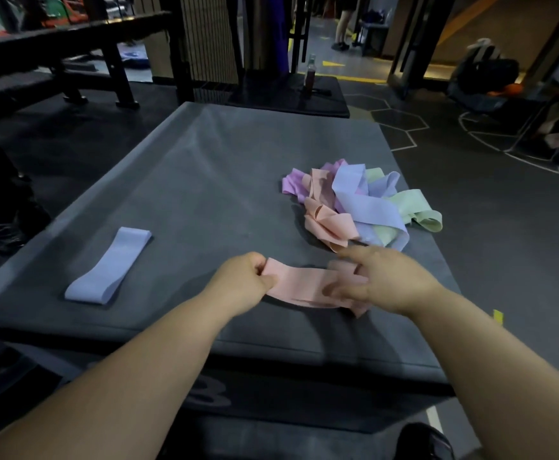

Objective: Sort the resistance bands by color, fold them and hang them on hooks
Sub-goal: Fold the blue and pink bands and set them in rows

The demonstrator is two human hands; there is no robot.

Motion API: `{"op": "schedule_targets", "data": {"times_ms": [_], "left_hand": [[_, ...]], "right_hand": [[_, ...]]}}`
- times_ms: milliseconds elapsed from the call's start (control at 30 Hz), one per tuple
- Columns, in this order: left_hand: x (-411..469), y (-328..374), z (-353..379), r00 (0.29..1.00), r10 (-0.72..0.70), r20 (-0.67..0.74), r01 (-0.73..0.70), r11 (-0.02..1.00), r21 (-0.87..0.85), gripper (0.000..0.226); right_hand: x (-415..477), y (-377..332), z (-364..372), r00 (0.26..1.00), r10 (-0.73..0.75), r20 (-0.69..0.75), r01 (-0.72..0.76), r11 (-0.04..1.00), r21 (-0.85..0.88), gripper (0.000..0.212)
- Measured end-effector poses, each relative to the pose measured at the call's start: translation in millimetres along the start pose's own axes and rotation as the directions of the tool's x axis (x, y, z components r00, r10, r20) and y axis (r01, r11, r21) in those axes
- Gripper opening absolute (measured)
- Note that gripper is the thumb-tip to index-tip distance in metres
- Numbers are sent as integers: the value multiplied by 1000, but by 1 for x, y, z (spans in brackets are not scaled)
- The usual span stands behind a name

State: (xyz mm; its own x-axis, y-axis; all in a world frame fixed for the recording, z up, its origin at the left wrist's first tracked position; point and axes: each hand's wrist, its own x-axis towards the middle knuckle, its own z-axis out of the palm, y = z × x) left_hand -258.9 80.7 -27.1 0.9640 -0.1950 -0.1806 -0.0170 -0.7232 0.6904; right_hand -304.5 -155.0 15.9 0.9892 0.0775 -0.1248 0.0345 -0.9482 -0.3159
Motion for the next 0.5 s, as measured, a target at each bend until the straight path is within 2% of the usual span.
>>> {"op": "schedule_targets", "data": {"times_ms": [133, 300, 400, 500], "left_hand": [[-2, -4, -7, 999, -32, -41, 34, 998, 54, 11], [-12, -11, -17, 998, -67, 4, 66, 996, 63, 32], [-16, -11, -27, 997, -76, 34, 73, 992, 98, 22], [-19, -8, -35, 997, -73, 40, 65, 982, 175, 16]], "right_hand": [[-1, 13, 1, 1000, 14, -21, -11, 991, 135, 61], [-7, 32, -5, 999, 43, -15, -37, 951, 305, 43], [-11, 41, -4, 998, 43, 53, -59, 936, 347, 36], [-12, 45, 1, 996, 47, 74, -68, 950, 305, 40]]}}
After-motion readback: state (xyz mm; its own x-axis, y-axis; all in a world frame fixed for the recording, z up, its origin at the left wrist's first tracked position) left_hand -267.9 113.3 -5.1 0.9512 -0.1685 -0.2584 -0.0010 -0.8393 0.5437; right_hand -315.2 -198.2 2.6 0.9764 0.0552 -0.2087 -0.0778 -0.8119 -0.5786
